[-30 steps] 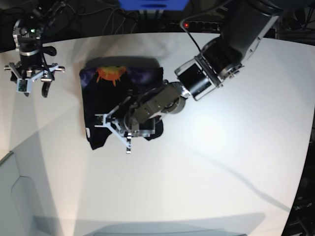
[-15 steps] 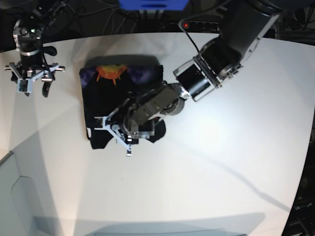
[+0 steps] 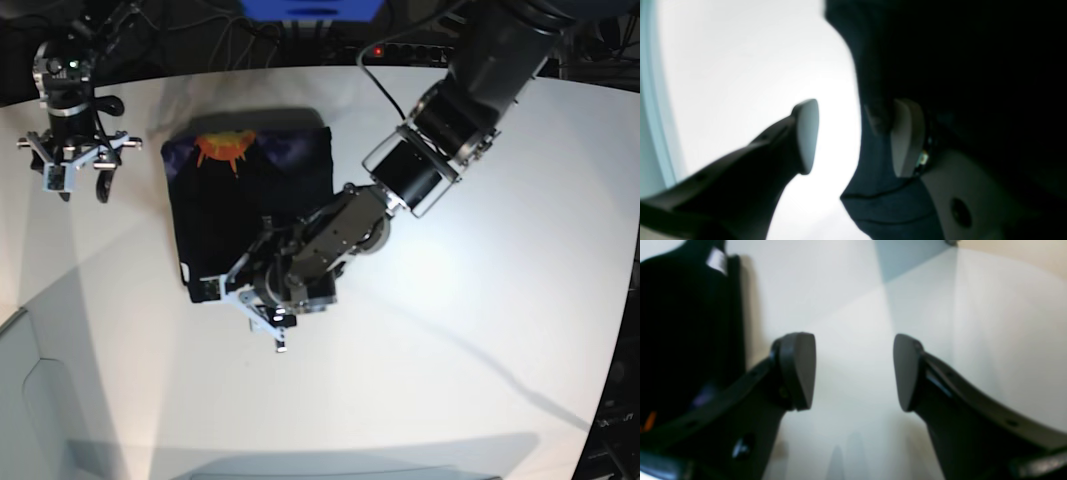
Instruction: Fold the T-shirt properly
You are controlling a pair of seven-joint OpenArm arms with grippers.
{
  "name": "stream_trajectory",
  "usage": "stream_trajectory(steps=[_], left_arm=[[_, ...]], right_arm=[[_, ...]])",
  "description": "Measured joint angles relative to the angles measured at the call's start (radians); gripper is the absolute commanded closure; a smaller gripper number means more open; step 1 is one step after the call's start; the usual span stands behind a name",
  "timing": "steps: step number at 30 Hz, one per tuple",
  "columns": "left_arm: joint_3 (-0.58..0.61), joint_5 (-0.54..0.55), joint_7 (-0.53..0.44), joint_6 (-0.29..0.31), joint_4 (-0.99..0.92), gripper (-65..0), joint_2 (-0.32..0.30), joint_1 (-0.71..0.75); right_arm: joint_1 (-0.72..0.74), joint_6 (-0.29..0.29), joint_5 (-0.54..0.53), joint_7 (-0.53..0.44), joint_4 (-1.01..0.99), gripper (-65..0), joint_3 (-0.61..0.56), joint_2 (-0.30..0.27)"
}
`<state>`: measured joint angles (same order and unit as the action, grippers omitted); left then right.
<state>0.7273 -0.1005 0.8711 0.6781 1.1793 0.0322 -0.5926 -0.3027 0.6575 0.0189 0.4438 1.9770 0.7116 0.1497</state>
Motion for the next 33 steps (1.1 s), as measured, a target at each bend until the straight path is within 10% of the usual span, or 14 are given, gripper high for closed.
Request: stream_trajectory(steps=[7,15,25,33], left_arm=[[-0.083,-0.121,-0.005,0.011,0.004,-33.6,0.006,0.01],[-0.678,-0.172,0.008,0.003,0.275,-33.7,0.01,0.035],[-1.27,-0.18,0.122,0.0,0.541,-33.7,-0.137,0.243],[-1.48,-0.166,0.123,0.006,0.638,-33.7,-0.17,0.489]], right_arm=[[-0.009,0.006,0.001,0.0,0.021,-35.6,-0.023,0.009],[-0.017,0.018,-0.002,0.003,0.027,-0.4,-0.185,0.009],[-0.153,0.019,0.0,-0.002,0.024,0.0,-0.592,0.006],[-0.132,0.019,0.0,-0.006,-0.03,0.0,-0.644,0.0]])
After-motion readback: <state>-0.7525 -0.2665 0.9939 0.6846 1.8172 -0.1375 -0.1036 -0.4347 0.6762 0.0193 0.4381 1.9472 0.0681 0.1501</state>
